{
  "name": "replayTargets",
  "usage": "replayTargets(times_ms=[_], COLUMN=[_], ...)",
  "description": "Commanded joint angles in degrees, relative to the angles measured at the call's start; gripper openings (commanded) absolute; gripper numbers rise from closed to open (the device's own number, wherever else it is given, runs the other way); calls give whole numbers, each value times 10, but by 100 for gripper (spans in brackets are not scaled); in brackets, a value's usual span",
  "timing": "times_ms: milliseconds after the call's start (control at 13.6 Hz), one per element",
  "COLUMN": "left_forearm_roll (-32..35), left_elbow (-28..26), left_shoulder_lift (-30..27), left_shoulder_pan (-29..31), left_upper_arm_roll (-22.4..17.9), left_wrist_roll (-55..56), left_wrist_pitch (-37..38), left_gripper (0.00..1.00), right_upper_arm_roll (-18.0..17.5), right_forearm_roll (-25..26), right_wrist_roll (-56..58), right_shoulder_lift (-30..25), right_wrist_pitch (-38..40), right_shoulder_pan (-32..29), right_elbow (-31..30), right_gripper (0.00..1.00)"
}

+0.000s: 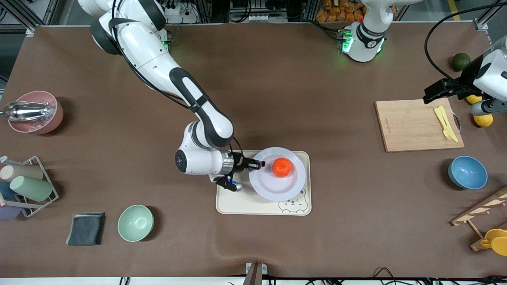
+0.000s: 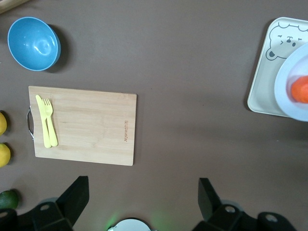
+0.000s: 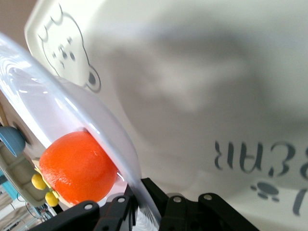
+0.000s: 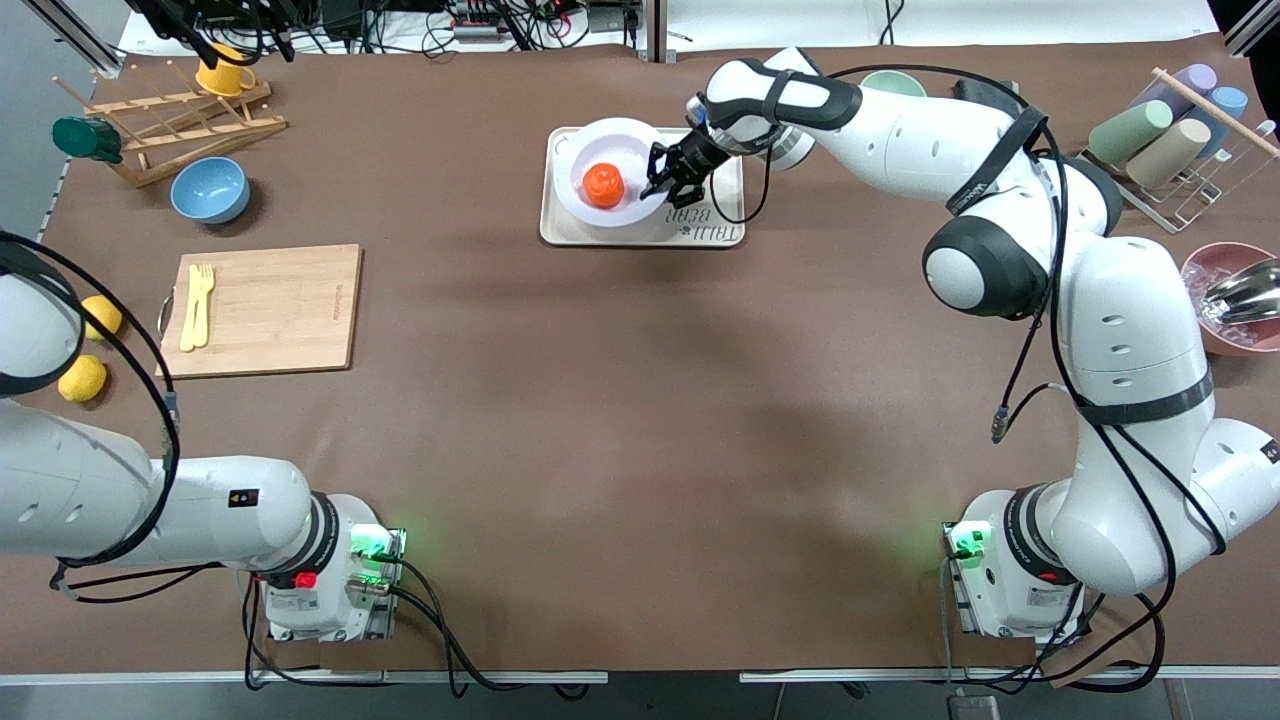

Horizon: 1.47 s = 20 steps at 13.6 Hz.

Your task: Place orange and plate with both arms

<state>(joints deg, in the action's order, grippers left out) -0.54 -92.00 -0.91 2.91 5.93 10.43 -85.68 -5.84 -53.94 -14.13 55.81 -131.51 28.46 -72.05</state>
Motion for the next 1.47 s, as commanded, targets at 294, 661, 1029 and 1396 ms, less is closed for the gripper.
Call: replayTargets(times_ms=[294,661,1029,1396], left_forearm_roll=[-5,-6,-5,-4], left_elbow=[-6,-7,-2,2], left_shoulder_lift=[-6,-8,-14,-16], left_shoulder_pan=[3,1,1,2], left_upper_arm_roll=[3,11,15,15], left_wrist_roll=[-10,-9,-10,-11], left_wrist_pitch=[-3,5,9,17], left_gripper=[100,100,100,100], right_upper_arm_roll=[-5,-2,-2,-2], right_forearm_roll=[9,44,179,295], right_wrist_roll=[76,79,81,83], right_shoulder_lift=[2,-68,-211,-361], right_wrist_pitch=[-3,17,49,189], right_shoulder_pan=[-39,-68,-100,-176], right_elbow=[3,-65,-176,-258], right_gripper=[100,100,100,100])
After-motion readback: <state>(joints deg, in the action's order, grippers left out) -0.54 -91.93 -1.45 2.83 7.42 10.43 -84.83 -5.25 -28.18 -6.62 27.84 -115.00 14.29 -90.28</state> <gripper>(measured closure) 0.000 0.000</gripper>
